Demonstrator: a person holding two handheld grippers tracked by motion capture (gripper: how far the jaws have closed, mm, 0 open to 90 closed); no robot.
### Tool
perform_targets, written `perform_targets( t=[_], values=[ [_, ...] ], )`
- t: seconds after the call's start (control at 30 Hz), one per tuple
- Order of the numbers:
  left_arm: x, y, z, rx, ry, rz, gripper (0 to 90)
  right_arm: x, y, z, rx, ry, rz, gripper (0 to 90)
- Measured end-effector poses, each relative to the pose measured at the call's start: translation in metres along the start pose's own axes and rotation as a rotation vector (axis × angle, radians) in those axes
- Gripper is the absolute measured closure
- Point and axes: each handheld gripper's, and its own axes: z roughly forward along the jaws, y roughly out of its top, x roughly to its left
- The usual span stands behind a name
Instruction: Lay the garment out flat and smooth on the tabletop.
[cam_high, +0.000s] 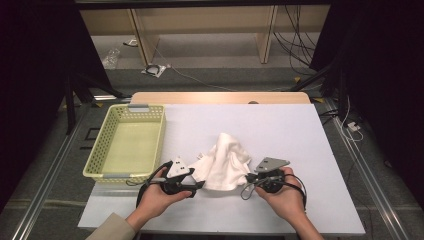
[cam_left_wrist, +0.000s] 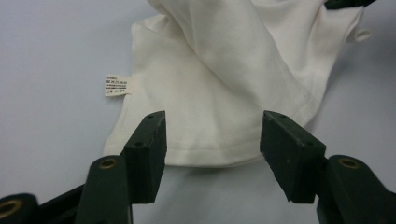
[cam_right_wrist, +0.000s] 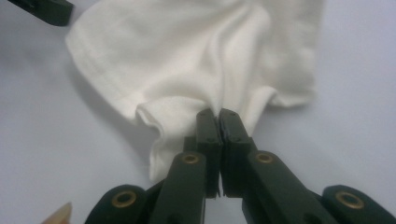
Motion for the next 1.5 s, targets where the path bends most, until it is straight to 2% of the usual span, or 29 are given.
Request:
perform_targets(
  t=[0.27,0.4,0.63,0.73,0.77,0.87,0.97,1.03,1.1,1.17,1.3,1.5],
  values=[
    [0.001,-0.001,0.002,0.011,0.003,-0.002,41.6,-0.031,-0.026,-0.026,0.034,-0.088,0.084,88.8],
    [-0.002,-0.003,0.006,0.029,-0.007,0.012,41.7,-0.043,-0.040,-0.036,0.063,-0.120,0.124,88.7],
    [-0.004,-0.004,0.011,0.052,-0.019,0.019,44.6,-0.050,-0.056,-0.041,0.142,-0.150,0.160,88.9],
    [-0.006,-0.004,0.015,0.059,-0.029,0.028,45.8,-0.049,-0.057,-0.040,0.150,-0.140,0.143,88.1],
    [-0.007,-0.004,0.017,0.063,-0.032,0.032,46.0,-0.049,-0.057,-0.040,0.140,-0.146,0.134,85.3],
    [-0.009,-0.003,0.022,0.073,-0.041,0.051,48.5,-0.048,-0.057,-0.042,0.108,-0.154,0.106,74.9],
    [-0.012,-0.002,0.027,0.089,-0.046,0.077,52.6,-0.046,-0.056,-0.049,0.042,-0.158,0.084,68.0],
    [-0.014,-0.002,0.029,0.088,-0.049,0.091,55.1,-0.044,-0.056,-0.054,0.015,-0.160,0.055,67.4],
    [-0.015,-0.003,0.030,0.093,-0.054,0.110,57.8,-0.041,-0.058,-0.056,0.006,-0.135,0.050,67.5],
    [-0.016,-0.003,0.031,0.101,-0.046,0.136,61.1,-0.039,-0.062,-0.056,0.015,-0.110,0.044,67.4],
    [-0.018,-0.003,0.031,0.093,-0.042,0.153,68.4,-0.036,-0.070,-0.056,0.065,-0.086,0.044,65.7],
    [-0.021,-0.003,0.031,0.100,-0.044,0.193,77.8,-0.035,-0.080,-0.059,0.105,-0.071,0.039,64.2]
  ],
)
